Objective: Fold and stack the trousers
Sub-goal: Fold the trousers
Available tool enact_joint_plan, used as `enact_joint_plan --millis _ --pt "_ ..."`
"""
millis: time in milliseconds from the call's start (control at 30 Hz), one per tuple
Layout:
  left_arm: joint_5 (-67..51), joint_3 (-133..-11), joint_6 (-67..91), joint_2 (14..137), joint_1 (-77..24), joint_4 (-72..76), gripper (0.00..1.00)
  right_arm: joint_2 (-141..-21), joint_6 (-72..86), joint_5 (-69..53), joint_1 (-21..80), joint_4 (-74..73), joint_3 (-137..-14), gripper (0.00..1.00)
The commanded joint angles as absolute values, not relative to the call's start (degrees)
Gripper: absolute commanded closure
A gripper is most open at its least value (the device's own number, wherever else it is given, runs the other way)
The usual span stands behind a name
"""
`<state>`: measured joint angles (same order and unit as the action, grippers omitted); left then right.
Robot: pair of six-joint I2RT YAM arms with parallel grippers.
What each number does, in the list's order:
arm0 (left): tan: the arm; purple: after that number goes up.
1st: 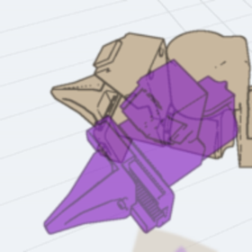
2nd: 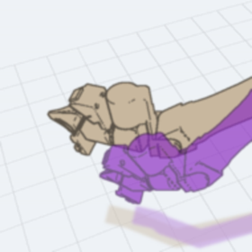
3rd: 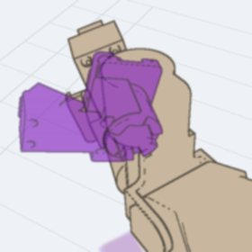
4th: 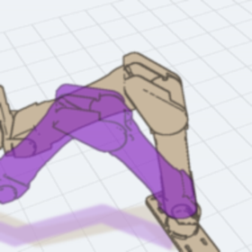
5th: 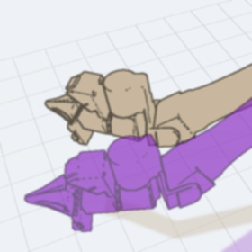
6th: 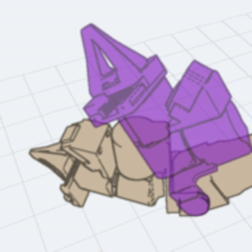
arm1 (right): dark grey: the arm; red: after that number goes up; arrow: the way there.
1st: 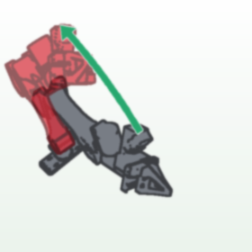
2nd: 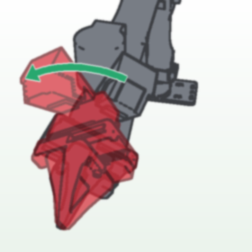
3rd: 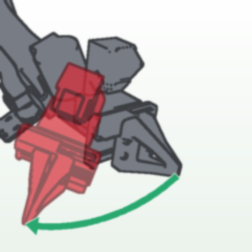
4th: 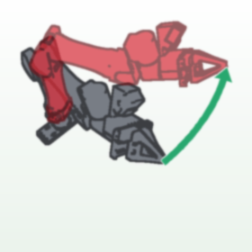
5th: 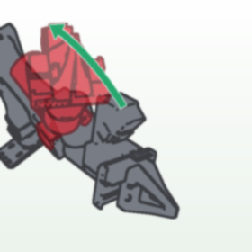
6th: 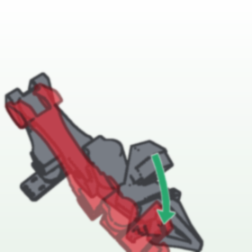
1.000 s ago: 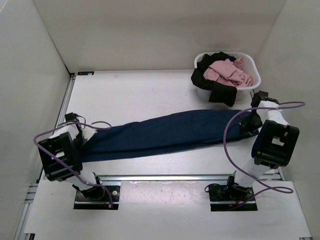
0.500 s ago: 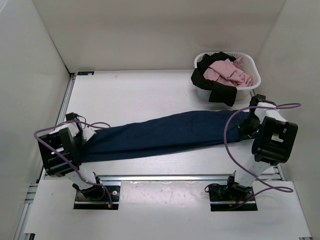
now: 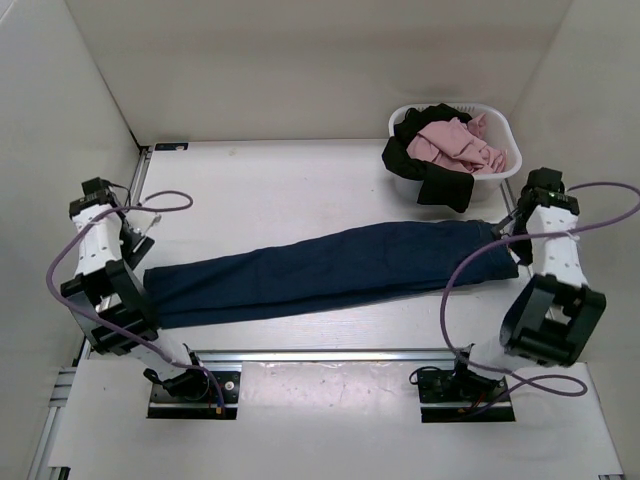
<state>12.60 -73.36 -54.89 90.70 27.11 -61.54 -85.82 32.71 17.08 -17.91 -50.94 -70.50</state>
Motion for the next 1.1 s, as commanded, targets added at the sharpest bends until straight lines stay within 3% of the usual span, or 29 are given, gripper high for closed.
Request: enact_joint_plan --millis 0,200,233,300,500,733,1067 --pt "3.79 -76.20 -51.25 92.63 26.02 -69.62 0.22 -80.25 31.90 19.86 -13.48 -52.74 -73.21 0.33" --pt "0.19 -75.23 -41.58 101.67 22.68 -61.79 0.31 -86.10 34.35 14.52 6.83 -45.98 -70.58 0.78" --pt "-0.96 -75.23 -40.96 102.39 22.68 -61.00 0.32 -87.87 35.15 12.50 8.94 -44.92 -70.58 0.91" --pt "0.34 -72.01 -38.94 102.91 22.15 -56.55 0.34 -92.34 38.05 9.85 15.10 -43.25 -71.10 1.00" --pt "12.91 -61.09 -38.32 103.45 22.15 -46.42 0.37 -100.19 46.31 8.01 18.38 -43.24 -64.53 1.00" --pt "12.93 -59.50 -35.24 105.37 22.15 -42.19 0.37 -101.43 50.27 3.60 3.19 -40.09 -49.49 1.00" --pt "10.55 -62.40 -33.05 105.91 22.15 -42.19 0.34 -100.37 41.84 16.95 1.41 -47.19 -60.73 1.00"
